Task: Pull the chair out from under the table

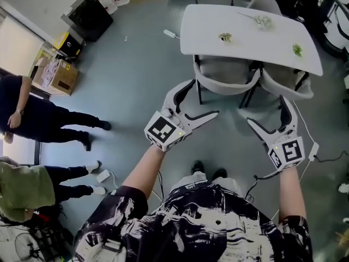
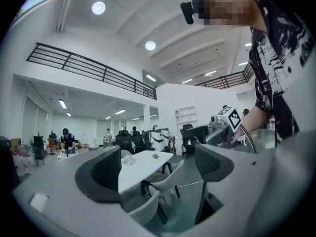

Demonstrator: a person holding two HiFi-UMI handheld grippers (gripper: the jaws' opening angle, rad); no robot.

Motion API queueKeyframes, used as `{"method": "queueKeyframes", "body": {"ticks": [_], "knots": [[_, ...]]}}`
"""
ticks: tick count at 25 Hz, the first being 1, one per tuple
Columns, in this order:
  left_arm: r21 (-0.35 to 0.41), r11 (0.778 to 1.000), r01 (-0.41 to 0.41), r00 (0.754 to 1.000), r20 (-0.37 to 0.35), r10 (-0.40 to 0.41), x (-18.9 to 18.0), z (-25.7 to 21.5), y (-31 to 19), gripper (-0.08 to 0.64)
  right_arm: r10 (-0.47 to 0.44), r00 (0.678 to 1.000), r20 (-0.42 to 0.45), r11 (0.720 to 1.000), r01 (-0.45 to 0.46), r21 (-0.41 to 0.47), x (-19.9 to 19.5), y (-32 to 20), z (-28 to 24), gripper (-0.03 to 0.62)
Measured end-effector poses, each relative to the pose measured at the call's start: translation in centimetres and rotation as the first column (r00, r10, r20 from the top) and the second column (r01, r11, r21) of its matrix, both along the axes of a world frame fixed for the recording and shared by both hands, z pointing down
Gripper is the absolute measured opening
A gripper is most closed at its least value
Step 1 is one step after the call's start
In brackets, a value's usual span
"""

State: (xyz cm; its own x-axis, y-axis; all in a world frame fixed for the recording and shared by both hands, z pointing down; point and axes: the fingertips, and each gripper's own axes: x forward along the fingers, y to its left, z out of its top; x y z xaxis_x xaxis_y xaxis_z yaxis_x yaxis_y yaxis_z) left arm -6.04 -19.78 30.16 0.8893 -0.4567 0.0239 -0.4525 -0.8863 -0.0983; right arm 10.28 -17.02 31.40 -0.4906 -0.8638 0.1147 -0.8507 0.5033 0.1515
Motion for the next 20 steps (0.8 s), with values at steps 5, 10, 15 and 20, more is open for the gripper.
{"method": "queueKeyframes", "body": {"ticks": [5,10,15,20], "knots": [[0.004,1.0,0.025,1.0,0.008,-0.025,2.6,0.4,-3.2,0.445,-0.025,1.0,-0.006,1.0,0.025,-0.01,2.8,-2.5,0.9,0.531],[0.022,0.998,0.062,0.996,0.056,-0.064,5.7,0.3,-5.0,0.445,-0.087,0.996,-0.016,0.996,0.087,-0.018,6.3,-5.2,1.6,0.531],[0.028,0.997,0.072,0.99,0.123,-0.075,8.0,2.2,-7.5,0.445,-0.157,0.987,-0.042,0.987,0.155,-0.039,9.3,-8.5,3.5,0.531],[-0.011,1.0,0.012,0.973,0.231,-0.009,8.2,7.2,-9.7,0.445,-0.231,0.959,-0.165,0.969,0.211,-0.13,8.8,-10.6,8.6,0.531]]}}
